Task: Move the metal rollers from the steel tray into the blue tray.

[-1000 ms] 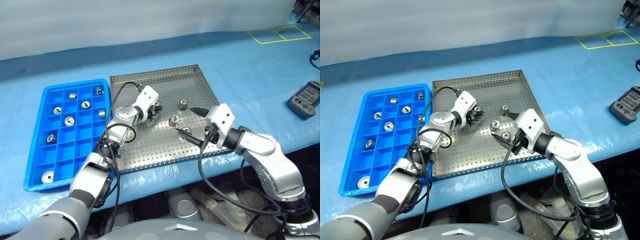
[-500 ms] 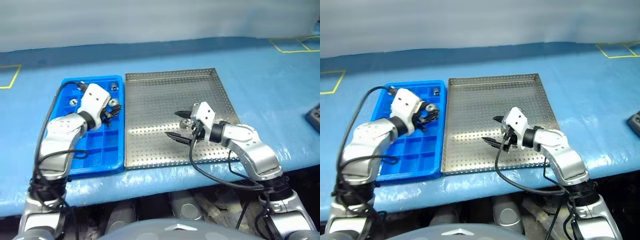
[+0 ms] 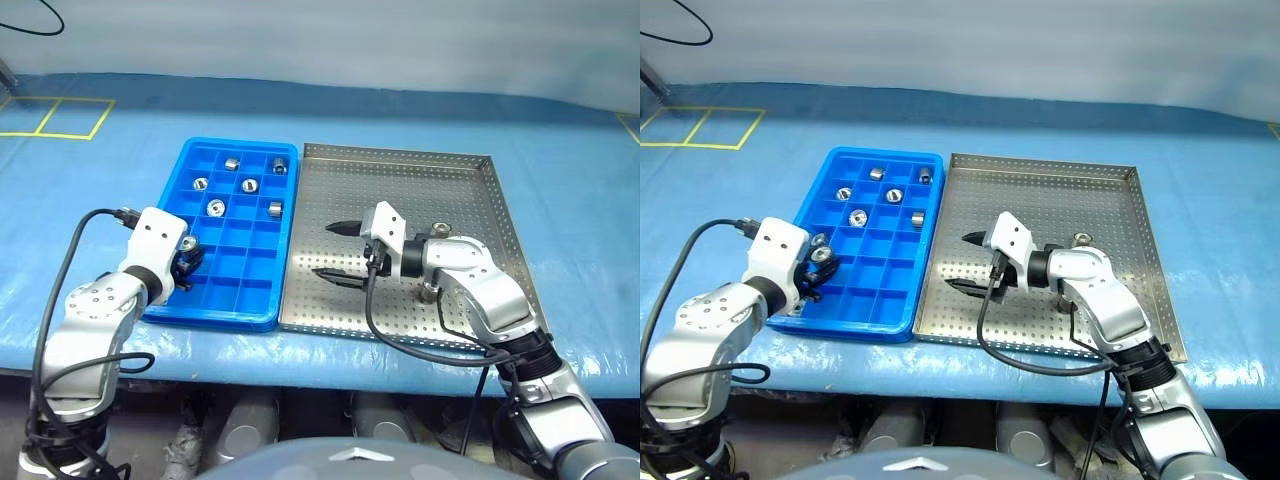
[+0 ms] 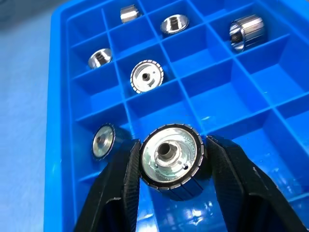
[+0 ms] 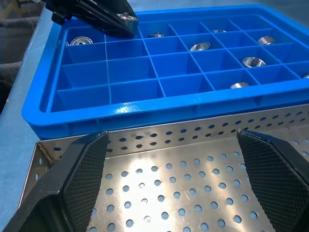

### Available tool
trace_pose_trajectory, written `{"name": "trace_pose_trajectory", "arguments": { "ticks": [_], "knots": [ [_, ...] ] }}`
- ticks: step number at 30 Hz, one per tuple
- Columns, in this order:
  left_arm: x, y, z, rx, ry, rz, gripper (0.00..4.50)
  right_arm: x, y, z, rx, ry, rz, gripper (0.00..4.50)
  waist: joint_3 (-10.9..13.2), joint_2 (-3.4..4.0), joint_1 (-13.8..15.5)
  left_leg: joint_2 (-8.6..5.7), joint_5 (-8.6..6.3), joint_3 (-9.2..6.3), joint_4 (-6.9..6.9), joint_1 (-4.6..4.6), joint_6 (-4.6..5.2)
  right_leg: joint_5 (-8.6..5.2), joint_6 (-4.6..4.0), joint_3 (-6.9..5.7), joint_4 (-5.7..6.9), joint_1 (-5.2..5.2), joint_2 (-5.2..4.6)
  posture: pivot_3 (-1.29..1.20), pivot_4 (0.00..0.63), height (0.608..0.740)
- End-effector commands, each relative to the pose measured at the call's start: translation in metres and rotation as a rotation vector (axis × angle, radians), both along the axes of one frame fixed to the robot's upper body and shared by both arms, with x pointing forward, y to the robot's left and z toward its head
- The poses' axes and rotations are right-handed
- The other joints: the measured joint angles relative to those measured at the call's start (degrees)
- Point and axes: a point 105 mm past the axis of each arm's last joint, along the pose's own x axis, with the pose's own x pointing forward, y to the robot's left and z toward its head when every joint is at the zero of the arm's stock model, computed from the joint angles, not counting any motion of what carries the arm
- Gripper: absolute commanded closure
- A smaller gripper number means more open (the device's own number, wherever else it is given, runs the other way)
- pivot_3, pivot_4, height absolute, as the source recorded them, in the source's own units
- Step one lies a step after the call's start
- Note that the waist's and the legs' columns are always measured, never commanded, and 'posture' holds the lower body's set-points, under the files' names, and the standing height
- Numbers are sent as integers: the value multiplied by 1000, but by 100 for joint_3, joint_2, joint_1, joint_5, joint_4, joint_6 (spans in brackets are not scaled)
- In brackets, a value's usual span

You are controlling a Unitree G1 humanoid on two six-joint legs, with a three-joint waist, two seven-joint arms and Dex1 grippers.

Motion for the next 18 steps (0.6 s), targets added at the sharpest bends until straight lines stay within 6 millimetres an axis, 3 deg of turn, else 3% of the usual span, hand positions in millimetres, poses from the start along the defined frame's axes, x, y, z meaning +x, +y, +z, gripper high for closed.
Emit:
{"name": "trace_pose_trajectory", "arguments": {
  "ticks": [1,10,18],
  "knots": [
    [4,3,2,15,-28,21,2660,0,3,12,19,-50,21,0,0,0,11,0,3,0,-1,0,-5,0,-1,0,0,0,0,-15,150,740],
    [10,-2,-4,13,0,-17,2660,-1,0,15,23,-65,2,0,0,0,-11,0,7,1,-1,0,-12,-1,-5,-1,0,-1,1,-50,150,740],
    [12,-5,6,-2,-44,-45,27,-2,-4,18,31,-73,-34,0,0,0,-42,1,7,1,-2,0,-12,-1,-6,-1,1,-1,0,-66,150,740]
  ]
}}
